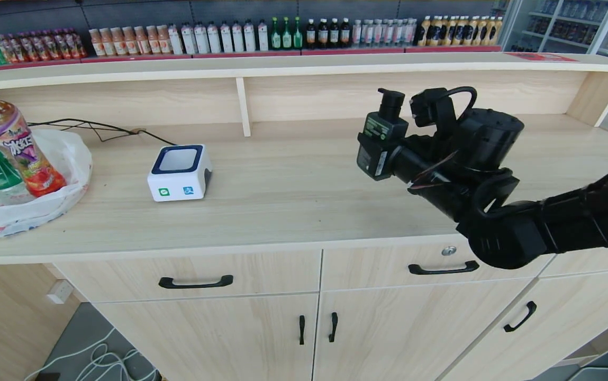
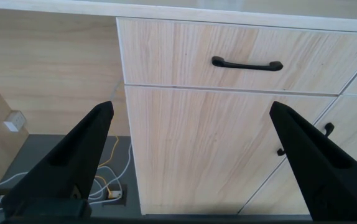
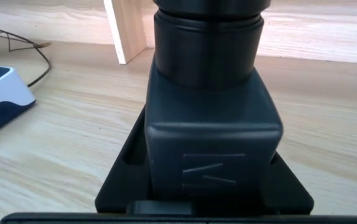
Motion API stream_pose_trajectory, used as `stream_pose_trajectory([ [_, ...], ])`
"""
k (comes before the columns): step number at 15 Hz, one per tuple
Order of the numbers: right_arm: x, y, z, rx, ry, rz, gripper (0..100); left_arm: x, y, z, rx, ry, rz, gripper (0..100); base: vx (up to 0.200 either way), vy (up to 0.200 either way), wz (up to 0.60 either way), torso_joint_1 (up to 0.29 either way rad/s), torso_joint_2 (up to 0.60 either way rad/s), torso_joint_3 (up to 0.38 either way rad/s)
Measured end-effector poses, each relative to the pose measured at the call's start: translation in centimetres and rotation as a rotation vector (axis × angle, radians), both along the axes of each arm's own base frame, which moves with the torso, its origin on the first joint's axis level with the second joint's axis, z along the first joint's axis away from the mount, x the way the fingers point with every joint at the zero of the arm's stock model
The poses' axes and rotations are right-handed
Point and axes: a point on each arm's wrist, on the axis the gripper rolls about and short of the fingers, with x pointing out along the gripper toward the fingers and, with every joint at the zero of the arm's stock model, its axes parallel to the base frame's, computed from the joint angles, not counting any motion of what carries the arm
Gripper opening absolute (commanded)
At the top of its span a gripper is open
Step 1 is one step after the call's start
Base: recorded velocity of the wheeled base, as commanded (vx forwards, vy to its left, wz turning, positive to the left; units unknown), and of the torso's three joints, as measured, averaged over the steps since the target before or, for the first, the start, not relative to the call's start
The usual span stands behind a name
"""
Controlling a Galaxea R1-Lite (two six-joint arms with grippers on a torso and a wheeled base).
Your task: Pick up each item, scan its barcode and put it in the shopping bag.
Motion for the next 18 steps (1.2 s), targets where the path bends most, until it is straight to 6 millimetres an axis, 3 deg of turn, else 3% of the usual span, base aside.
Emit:
stream_pose_trajectory([
  [4, -5.8, -2.0, 0.6, -0.042, 0.028, 0.007, 0, 0.0, 0.0, 0.0, 0.0, 0.0, -0.001, 100, 0.0, 0.0, 0.0, 0.0, 0.0, 0.0],
  [8, -11.8, -4.6, -1.2, -0.07, 0.074, 0.022, 0, 0.0, 0.0, 0.0, 0.0, 0.0, 0.0, 100, 0.0, 0.0, 0.0, 0.0, 0.0, 0.0],
  [11, -14.1, -5.7, -0.7, -0.014, 0.052, 0.037, 0, 0.0, 0.0, 0.0, 0.0, 0.0, 0.0, 100, 0.0, 0.0, 0.0, 0.0, 0.0, 0.0],
  [14, -15.3, -5.2, 0.6, 0.046, 0.012, 0.096, 0, 0.0, 0.0, 0.0, 0.001, 0.0, 0.0, 100, 0.0, 0.0, 0.0, 0.0, 0.0, 0.0],
  [18, -17.9, -2.7, 2.2, 0.115, -0.019, 0.304, 0, 0.0, 0.0, 0.0, 0.0, 0.0, -0.001, 100, 0.0, 0.0, 0.0, 0.0, 0.0, 0.0],
])
